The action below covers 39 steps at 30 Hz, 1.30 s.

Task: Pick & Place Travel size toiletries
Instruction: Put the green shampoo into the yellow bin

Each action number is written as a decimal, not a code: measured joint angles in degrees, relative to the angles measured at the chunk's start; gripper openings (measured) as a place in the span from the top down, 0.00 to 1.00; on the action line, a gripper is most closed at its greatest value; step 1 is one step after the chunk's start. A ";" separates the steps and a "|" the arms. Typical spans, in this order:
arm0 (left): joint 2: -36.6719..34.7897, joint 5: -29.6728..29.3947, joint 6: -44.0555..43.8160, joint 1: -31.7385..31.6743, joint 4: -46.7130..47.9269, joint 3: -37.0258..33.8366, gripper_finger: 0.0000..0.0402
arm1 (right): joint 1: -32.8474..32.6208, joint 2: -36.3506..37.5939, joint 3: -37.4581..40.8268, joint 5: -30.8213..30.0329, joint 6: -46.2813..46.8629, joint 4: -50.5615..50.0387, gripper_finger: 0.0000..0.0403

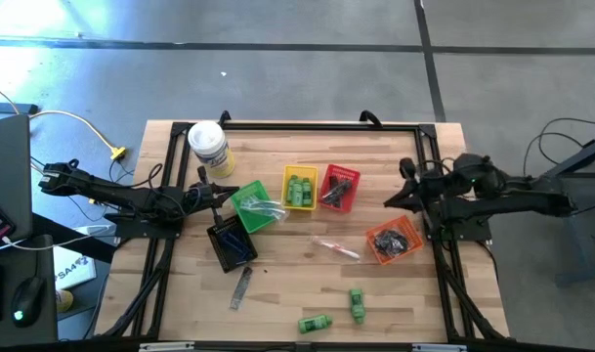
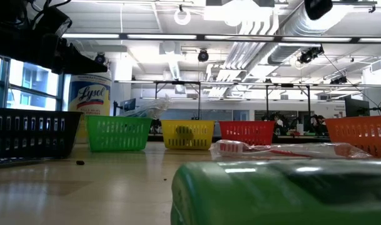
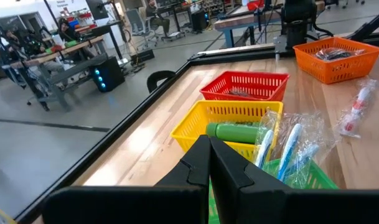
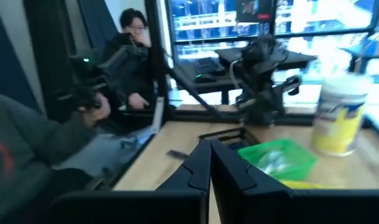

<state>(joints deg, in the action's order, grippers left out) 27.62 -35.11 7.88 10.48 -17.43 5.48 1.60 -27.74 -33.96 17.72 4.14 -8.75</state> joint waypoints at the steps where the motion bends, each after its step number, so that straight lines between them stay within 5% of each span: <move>1: 0.00 0.00 -0.35 0.00 0.00 0.00 1.00 | 0.01 1.39 1.98 0.56 1.24 1.36 1.00; 12: -0.02 0.00 -1.00 0.02 0.00 0.00 1.00 | -1.17 14.10 20.74 0.19 11.03 18.40 1.00; 23: 0.00 0.00 -2.32 0.02 0.00 0.00 1.00 | -1.17 18.62 26.63 0.22 12.77 19.16 1.00; 30: 0.02 0.00 -2.31 0.02 -0.01 0.00 1.00 | -1.13 19.08 33.38 -0.89 15.34 30.18 1.00; 39: 0.00 0.00 -3.65 0.02 -0.11 0.00 1.00 | -1.13 19.10 33.45 -2.46 14.18 28.29 1.00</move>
<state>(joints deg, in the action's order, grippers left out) 27.62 -35.11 4.23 10.50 -17.54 5.48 0.47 -8.64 -0.51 15.27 18.32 19.54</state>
